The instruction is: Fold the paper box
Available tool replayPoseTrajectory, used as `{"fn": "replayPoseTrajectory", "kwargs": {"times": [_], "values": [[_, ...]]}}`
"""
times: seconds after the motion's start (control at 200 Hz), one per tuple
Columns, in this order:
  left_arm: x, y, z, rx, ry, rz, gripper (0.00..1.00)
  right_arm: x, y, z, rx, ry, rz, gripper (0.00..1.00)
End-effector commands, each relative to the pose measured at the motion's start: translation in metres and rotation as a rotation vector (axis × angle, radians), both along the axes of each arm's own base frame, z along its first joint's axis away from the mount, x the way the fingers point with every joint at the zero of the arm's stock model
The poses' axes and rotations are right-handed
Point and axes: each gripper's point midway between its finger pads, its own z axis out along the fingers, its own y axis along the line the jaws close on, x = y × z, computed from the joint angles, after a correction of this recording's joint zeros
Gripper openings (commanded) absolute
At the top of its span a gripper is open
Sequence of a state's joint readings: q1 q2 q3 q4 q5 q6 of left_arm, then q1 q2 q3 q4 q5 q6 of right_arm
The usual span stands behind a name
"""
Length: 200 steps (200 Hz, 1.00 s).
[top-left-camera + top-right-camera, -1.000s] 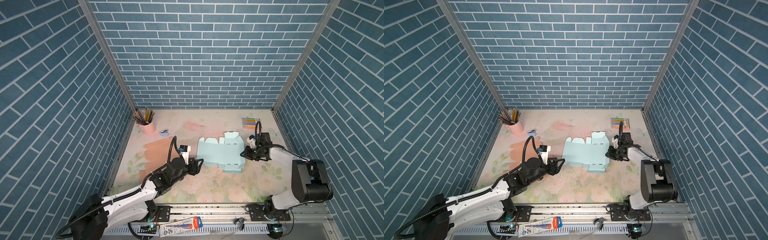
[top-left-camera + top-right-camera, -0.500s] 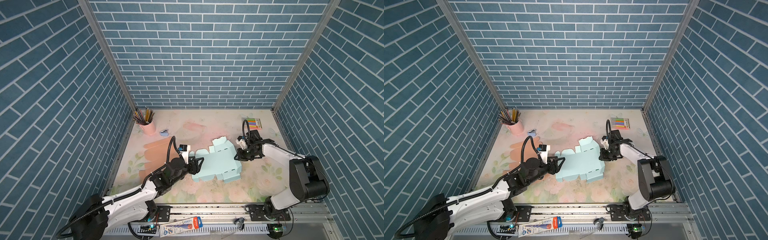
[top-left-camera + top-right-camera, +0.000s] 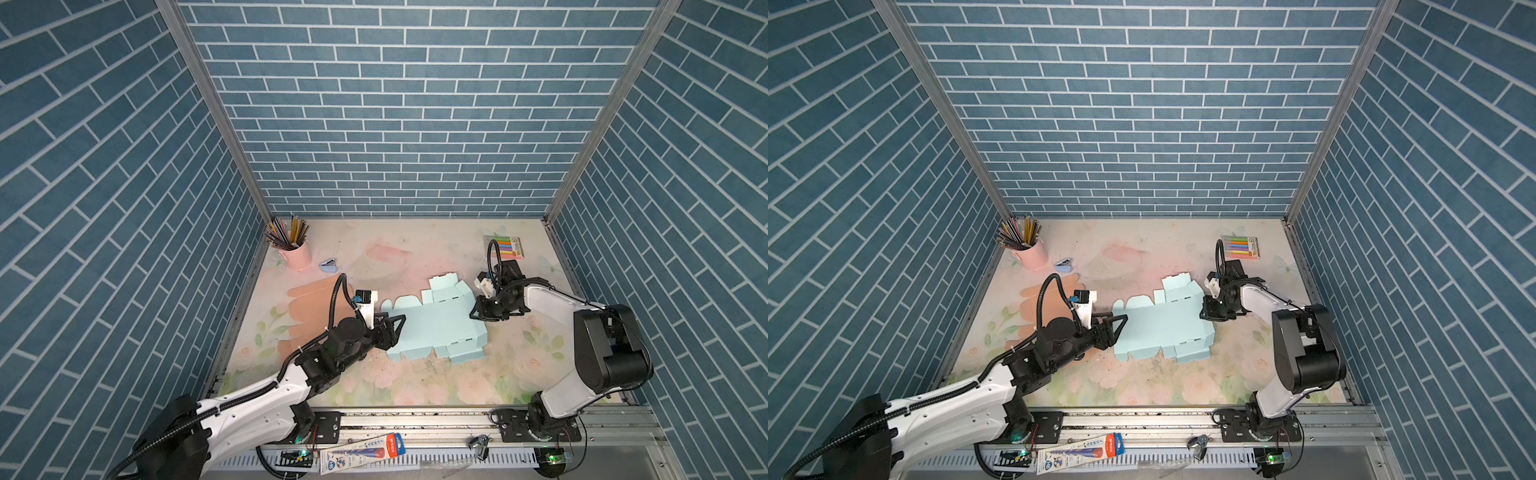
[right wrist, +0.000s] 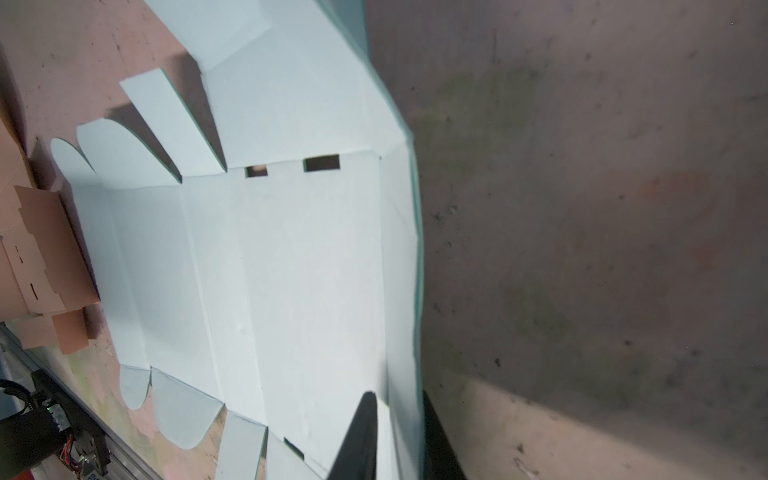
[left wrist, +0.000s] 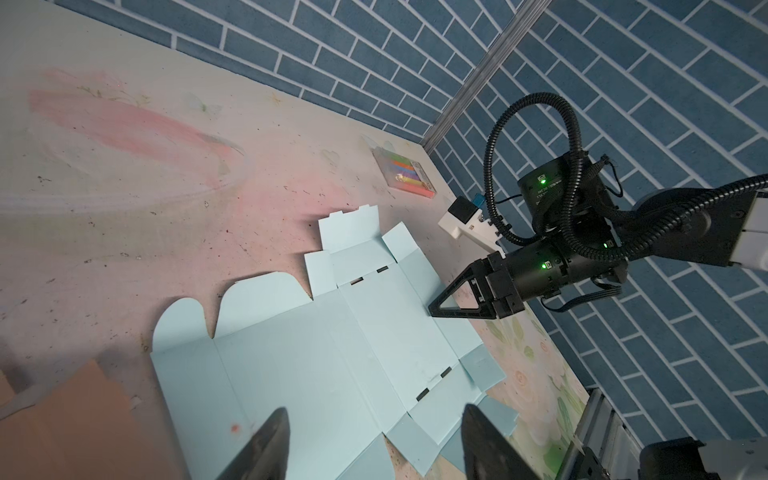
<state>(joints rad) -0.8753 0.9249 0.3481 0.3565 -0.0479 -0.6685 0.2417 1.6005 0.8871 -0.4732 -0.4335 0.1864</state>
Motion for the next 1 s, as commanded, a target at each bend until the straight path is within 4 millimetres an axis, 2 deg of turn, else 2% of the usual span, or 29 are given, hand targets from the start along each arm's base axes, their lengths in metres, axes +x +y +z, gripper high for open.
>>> {"fn": "replayPoseTrajectory", "kwargs": {"times": [0.0, 0.16, 0.35, 0.525, 0.61, 0.74, 0.915, 0.995], "values": [[0.002, 0.003, -0.002, 0.002, -0.003, 0.014, 0.67, 0.004, -0.004, 0.003, 0.001, -0.029, -0.029, 0.19], [0.003, -0.005, -0.004, 0.009, 0.011, -0.011, 0.69, 0.007, -0.006, 0.005, 0.011, -0.052, -0.049, 0.13], [0.005, -0.011, -0.004, 0.020, 0.016, -0.024, 0.70, 0.006, -0.007, 0.004, 0.004, -0.059, -0.040, 0.00], [0.007, -0.019, -0.006, 0.059, 0.028, -0.058, 0.68, 0.004, -0.003, 0.020, -0.051, -0.116, 0.027, 0.00], [0.010, -0.026, -0.007, 0.064, 0.048, -0.102, 0.57, -0.001, 0.002, 0.030, -0.112, -0.147, 0.077, 0.00], [0.019, -0.039, -0.007, 0.057, 0.083, -0.170, 0.28, -0.012, 0.011, 0.042, -0.138, -0.167, 0.119, 0.00], [0.043, -0.056, -0.006, 0.105, 0.087, -0.205, 0.01, -0.025, 0.022, 0.054, -0.155, -0.207, 0.163, 0.00], [0.054, -0.068, -0.006, 0.076, 0.098, -0.234, 0.00, -0.030, 0.031, 0.061, -0.143, -0.249, 0.202, 0.00]]}}
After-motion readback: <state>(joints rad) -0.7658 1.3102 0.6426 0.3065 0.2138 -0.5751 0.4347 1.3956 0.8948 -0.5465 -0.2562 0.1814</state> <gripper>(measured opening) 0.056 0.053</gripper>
